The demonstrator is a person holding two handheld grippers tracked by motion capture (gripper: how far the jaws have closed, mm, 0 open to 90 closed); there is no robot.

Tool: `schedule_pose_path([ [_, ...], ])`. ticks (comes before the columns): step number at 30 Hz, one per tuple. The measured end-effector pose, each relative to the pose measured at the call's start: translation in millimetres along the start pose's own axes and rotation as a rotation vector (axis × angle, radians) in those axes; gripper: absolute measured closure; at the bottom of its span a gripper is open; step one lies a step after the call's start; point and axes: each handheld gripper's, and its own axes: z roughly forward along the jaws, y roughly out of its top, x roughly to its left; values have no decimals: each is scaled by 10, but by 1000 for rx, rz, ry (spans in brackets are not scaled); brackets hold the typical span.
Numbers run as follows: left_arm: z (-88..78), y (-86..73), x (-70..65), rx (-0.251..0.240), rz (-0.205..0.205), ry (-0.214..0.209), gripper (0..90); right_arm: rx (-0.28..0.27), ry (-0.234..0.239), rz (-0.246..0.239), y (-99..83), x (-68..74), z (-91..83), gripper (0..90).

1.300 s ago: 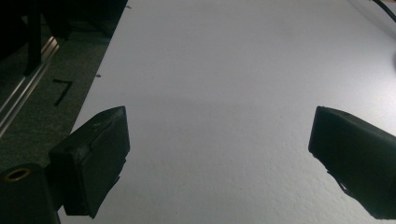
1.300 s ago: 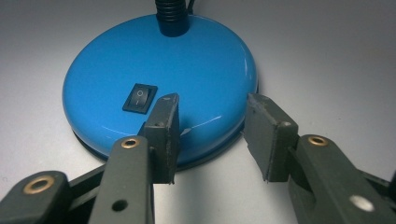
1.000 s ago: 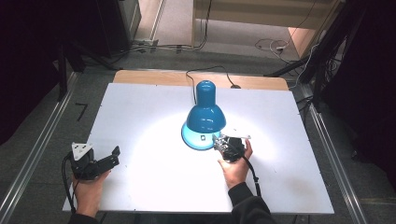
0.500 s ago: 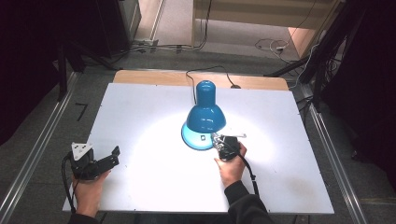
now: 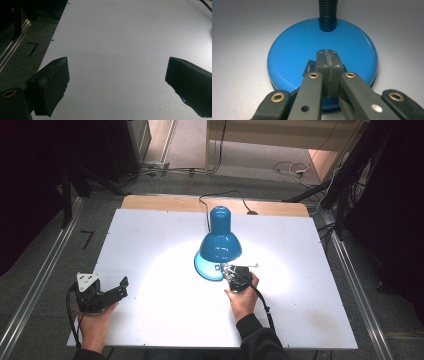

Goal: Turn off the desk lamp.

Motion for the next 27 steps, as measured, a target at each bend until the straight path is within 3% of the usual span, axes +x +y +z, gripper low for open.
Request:
schedule_pose_path([
  [27, -2, 1, -4, 0, 2, -2, 58, -3, 27, -28, 14, 99, 54, 880],
])
